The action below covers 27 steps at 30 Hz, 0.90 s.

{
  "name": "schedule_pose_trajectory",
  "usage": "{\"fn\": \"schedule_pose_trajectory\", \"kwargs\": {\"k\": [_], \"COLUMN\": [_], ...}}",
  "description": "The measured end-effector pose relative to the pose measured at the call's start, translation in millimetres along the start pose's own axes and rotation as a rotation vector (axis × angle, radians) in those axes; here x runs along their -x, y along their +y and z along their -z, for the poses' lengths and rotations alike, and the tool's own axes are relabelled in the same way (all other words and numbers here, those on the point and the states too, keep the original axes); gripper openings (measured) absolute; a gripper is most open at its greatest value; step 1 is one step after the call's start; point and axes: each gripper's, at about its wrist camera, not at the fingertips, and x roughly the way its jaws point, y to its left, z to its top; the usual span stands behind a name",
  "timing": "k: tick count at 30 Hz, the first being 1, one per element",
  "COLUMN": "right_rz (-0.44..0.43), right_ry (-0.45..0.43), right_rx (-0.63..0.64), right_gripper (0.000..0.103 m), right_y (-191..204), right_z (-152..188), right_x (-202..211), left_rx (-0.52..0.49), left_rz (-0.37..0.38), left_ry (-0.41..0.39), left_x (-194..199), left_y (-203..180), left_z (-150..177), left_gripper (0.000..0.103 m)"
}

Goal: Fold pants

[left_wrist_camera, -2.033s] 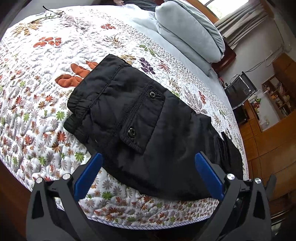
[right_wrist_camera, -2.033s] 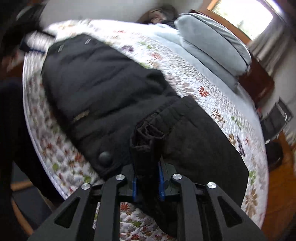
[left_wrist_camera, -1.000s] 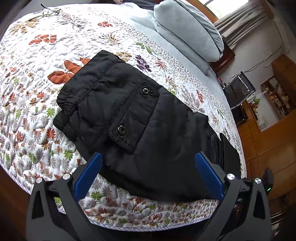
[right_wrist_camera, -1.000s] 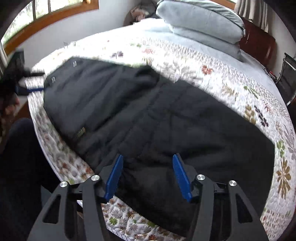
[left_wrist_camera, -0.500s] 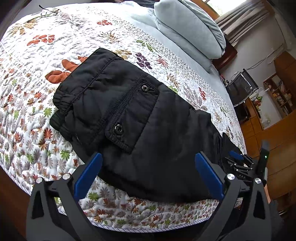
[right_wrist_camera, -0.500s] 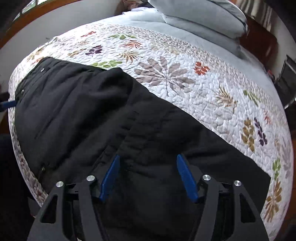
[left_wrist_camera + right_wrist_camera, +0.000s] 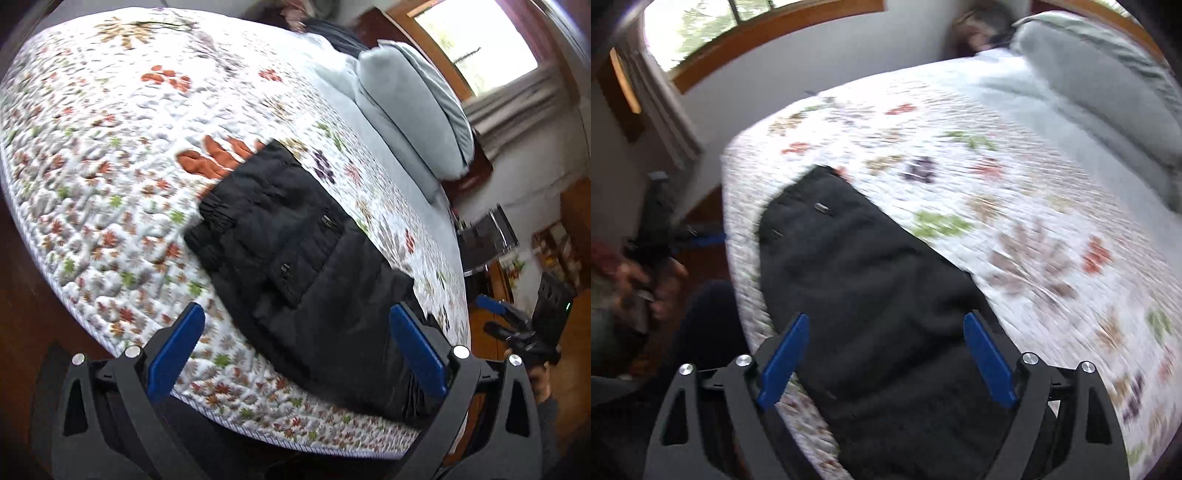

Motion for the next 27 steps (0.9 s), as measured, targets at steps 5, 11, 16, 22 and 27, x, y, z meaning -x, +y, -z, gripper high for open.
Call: {"fn": "schedule_pose_trajectory", "kwargs": {"k": [5,11,16,22,27], "right_rz": [-0.121,-0.231,-0.289,-0.32,-0.373], "right_ry": [0.075,0.192,0.28,0.387,0.442], "right_rx": [0.054,0.117,0.148,0.178,0.174], "right_gripper": [0.09,0.09,0.09,0.09,0.09], "right_y": [3,20,30,33,32], "right_z": [-73,-149,-188,-210,-209], "right_x": [-33,-104,-166,-231,-266], "left_rx": [0.119,0.18,0.281,0.37,0.339], "left_rz": [0.007,0.022,0.01,0.052,0.03], "left_ry": [-0.007,0.019,0.031,0.018,0.017], "left_x": [-12,-43,-63,-68,-68], "left_y": [15,21,37,54,49], "left_z": [-5,-14,-15,-15,-13], "left_gripper": [0.1,0.1,0.1,0.1,0.1]}}
